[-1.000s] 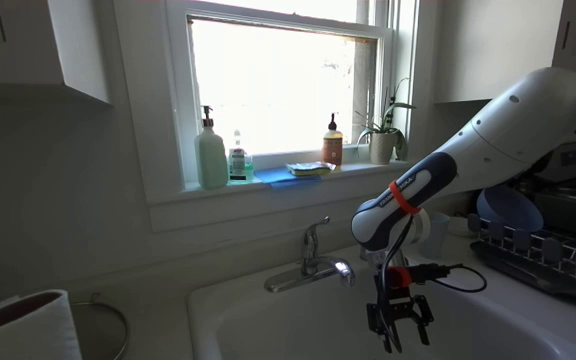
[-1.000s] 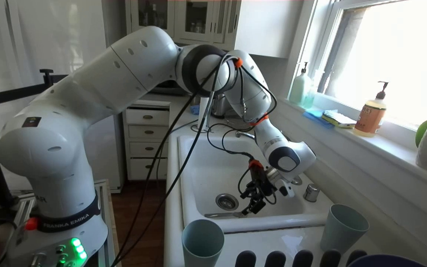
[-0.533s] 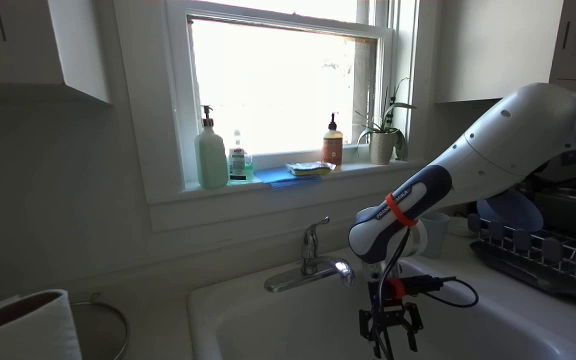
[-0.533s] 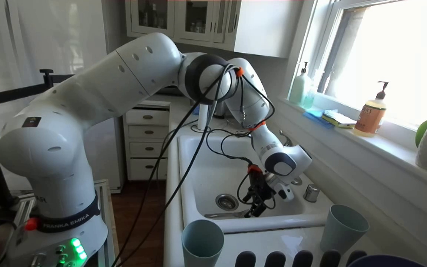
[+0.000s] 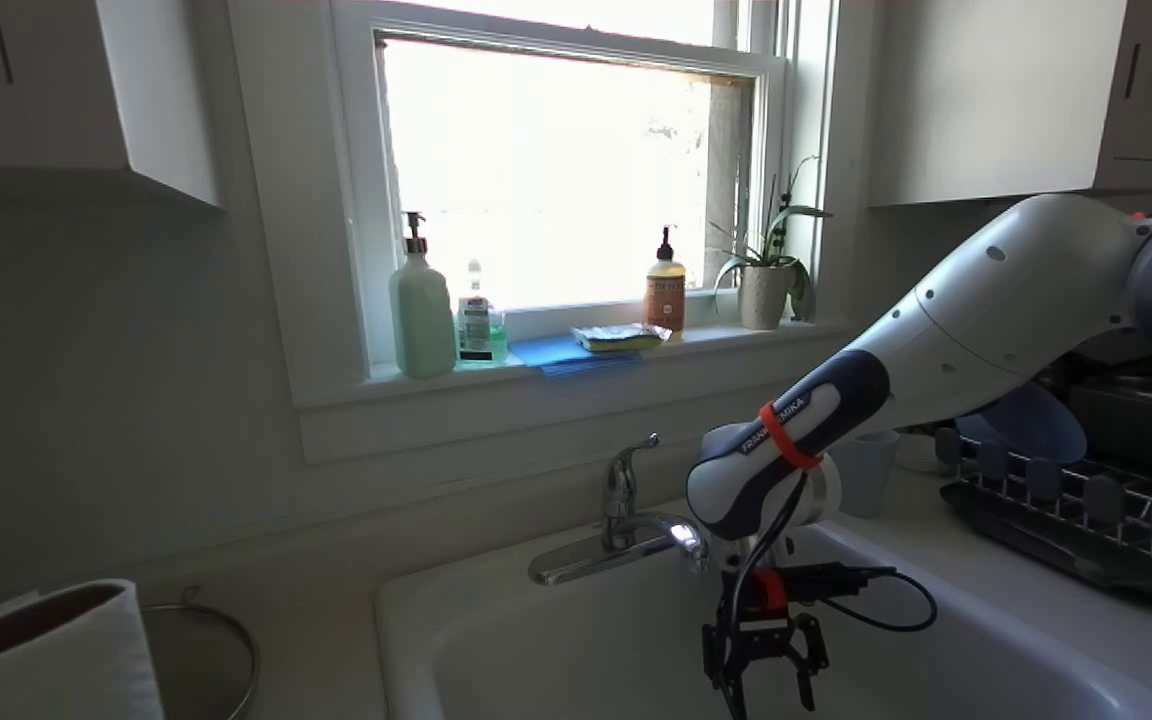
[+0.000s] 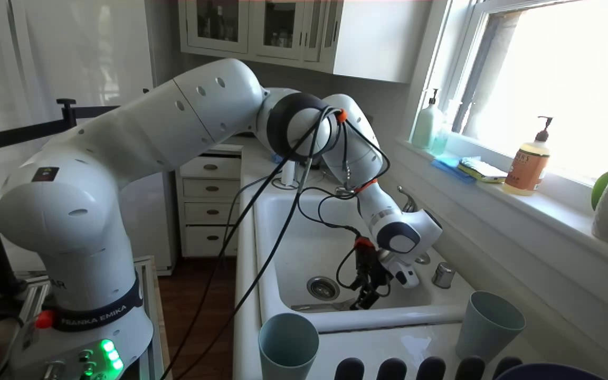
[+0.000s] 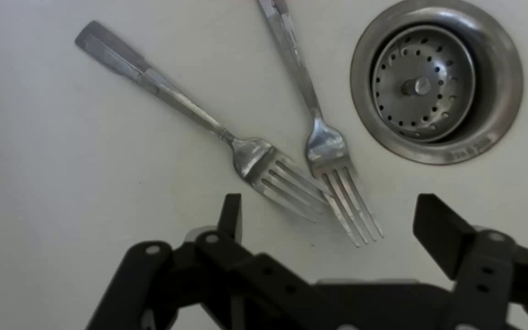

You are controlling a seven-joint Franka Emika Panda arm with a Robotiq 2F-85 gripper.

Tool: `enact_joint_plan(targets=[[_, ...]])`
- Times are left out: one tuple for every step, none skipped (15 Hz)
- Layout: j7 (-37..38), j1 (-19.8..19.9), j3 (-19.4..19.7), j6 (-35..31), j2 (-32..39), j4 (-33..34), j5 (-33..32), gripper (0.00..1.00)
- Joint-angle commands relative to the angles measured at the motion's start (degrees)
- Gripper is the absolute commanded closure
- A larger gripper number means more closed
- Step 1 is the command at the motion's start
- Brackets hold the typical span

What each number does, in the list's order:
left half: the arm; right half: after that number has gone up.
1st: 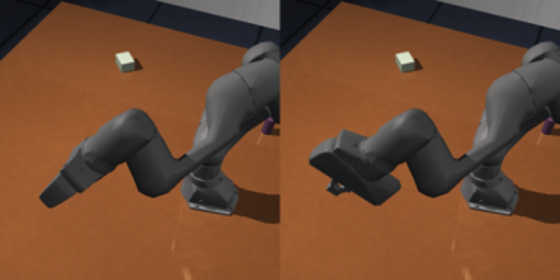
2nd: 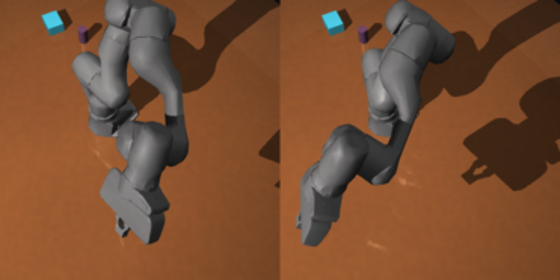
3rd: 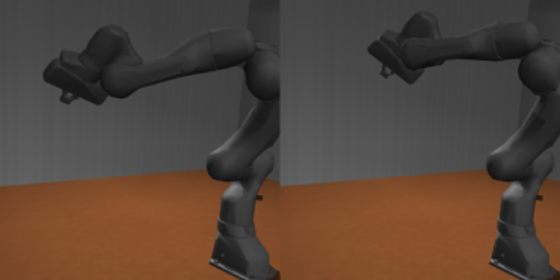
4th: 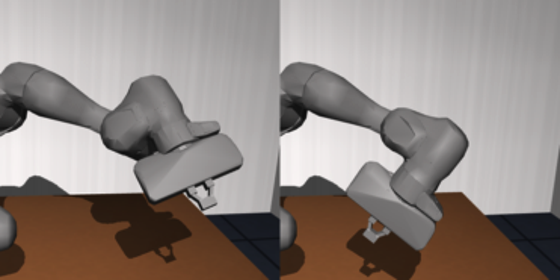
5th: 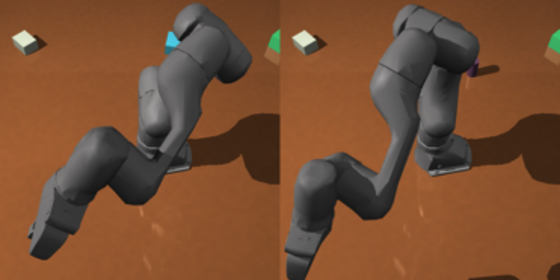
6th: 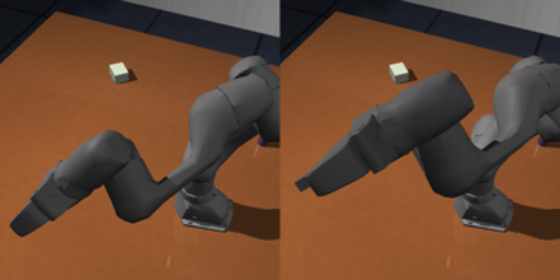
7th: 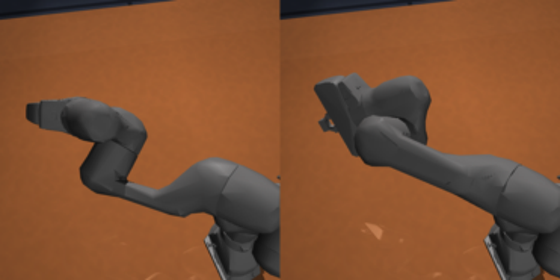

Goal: Move the tap to the left, pick up the fork from the sink and put it in the blue cup on the kitchen counter

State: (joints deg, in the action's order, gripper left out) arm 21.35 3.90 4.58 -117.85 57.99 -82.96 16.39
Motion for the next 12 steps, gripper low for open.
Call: enact_joint_plan(targets=[[6.28, -0.91, 0.8, -0.46, 3.3, 4.52, 0.19, 0.03], [8.11, -1.13, 1.02, -0.44, 3.75, 5.06, 0.27, 0.02], [10.1, -1.47, 1.33, -0.77, 4.13, 5.53, 0.32, 0.04], [11.58, -1.63, 1.47, -0.4, 4.59, 6.12, 0.24, 0.05], [13.32, -1.87, 1.7, -0.23, 4.97, 6.57, 0.25, 0.09], [15.37, -2.22, 2.09, -0.29, 5.44, 7.08, 0.12, 0.07], [16.95, -2.32, 2.23, 0.13, 5.88, 7.59, -0.07, 0.13], [18.41, -2.34, 2.28, 0.51, 6.18, 8.04, -0.14, 0.18], [19.94, -2.46, 2.45, 0.78, 6.54, 8.58, -0.31, 0.33], [21.35, -2.47, 2.57, 1.34, 6.99, 9.29, -0.42, 0.4], [22.56, -2.41, 2.61, 1.92, 7.27, 9.77, -0.5, 0.47], [23.74, -2.29, 2.6, 2.43, 7.45, 10.13, -0.49, 0.56]])
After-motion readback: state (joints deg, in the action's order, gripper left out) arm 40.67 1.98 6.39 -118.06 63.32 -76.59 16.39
